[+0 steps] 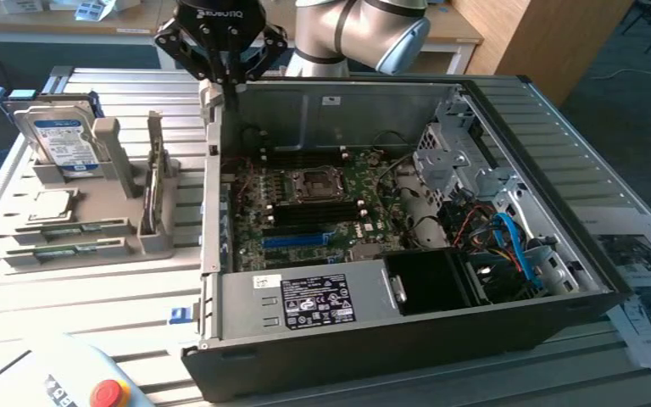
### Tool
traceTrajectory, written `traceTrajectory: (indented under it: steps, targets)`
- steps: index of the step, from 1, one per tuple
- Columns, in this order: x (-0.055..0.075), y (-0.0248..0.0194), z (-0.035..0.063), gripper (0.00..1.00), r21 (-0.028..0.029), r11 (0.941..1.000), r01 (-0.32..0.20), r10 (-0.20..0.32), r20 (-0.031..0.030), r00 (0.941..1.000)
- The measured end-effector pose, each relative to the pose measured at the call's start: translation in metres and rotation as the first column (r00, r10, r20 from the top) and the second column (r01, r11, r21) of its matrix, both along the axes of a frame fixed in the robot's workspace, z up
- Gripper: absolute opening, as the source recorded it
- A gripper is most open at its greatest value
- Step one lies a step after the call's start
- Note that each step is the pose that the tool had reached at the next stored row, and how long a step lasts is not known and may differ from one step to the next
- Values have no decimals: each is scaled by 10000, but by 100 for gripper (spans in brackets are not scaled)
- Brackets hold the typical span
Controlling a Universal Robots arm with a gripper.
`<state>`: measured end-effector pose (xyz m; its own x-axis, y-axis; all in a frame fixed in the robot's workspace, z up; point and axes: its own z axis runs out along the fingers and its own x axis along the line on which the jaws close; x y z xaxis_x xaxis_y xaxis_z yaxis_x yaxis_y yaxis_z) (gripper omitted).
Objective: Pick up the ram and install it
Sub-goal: 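Reach for the ram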
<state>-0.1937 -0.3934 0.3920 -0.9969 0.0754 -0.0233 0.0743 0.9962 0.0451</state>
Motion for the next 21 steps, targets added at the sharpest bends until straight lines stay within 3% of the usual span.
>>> traceTrajectory:
  steps: [21]
  targets:
    - [-684,68,-14,10,0,10000,0,0,0,10000]
